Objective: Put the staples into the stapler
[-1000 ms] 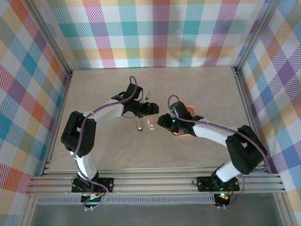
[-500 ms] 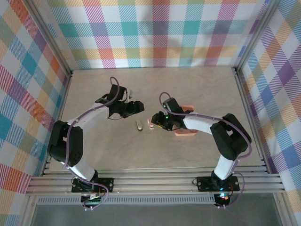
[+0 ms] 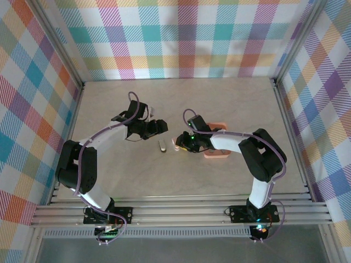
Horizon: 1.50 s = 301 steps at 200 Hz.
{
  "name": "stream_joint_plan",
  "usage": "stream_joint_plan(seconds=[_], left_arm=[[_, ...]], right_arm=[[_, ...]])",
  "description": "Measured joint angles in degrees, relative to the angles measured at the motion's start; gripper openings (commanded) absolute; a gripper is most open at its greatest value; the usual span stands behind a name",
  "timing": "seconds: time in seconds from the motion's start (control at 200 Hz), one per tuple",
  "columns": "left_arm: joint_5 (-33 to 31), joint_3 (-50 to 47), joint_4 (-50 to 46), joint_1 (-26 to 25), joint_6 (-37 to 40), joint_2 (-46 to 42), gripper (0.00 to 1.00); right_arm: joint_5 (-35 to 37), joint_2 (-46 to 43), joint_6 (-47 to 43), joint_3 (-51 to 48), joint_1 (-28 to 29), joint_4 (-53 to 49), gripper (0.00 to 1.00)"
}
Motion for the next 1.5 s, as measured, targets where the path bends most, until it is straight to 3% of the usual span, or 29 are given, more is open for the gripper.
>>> stream_joint_plan(seconds=[0.165,0.36,0.455,0.475,0.49,0.5,0.575,0.79,1.01,1.215,1.505], left_arm=[[-0.26,-0.09,-0.04,0.0,-0.13,-0.46,0.71],[-3.96,-0.11,-0.17,0.22,0.76,-5.81,0.79],[-7.63,-0.11,-0.7,0.57,2.21,-9.49,0.88],[-8.68,-0.11,-0.83,0.66,2.34,-10.16,0.9],[-9.62,-0.11,-0.92,0.7,2.86,-10.75,0.91],[-10.4,-0.11,-0.98,0.72,2.84,-11.15,0.92],[-16.15,-0.52,-1.07,0.87,4.5,-14.23,1.0],[-38.16,-10.82,8.26,1.2,9.29,-24.39,1.0],[-54.36,-28.89,28.13,1.77,19.69,-29.62,1.0],[-56.89,-38.1,40.94,5.4,25.03,-25.09,1.0],[-49.83,-43.15,57.77,11.06,27.1,-16.28,1.0]], right_arm=[[1.99,-1.97,-1.68,0.0,0.2,-1.55,0.39],[9.25,-12.52,-8.04,0.09,-0.15,-7.54,0.46],[13.88,-18.14,-12.28,0.39,-1.4,-11.72,0.74],[14.82,-19.1,-13.7,0.39,-1.7,-12.52,0.83],[16.13,-20.13,-14.53,0.35,-2.29,-13.29,0.97],[16.74,-20.72,-15.34,0.33,-2.54,-13.77,1.0],[22.14,-25.57,-20.55,-1.01,-5.4,-15.3,0.99],[33.79,-43.39,-36.74,-14.05,-17.46,-9.14,0.99],[31.93,-48.28,-48.98,-27.43,-28.61,4.11,0.99],[25.33,-41.05,-52.87,-33.18,-35.67,16.39,0.99],[19.39,-31.19,-53.83,-37.11,-37.38,32.24,0.99]])
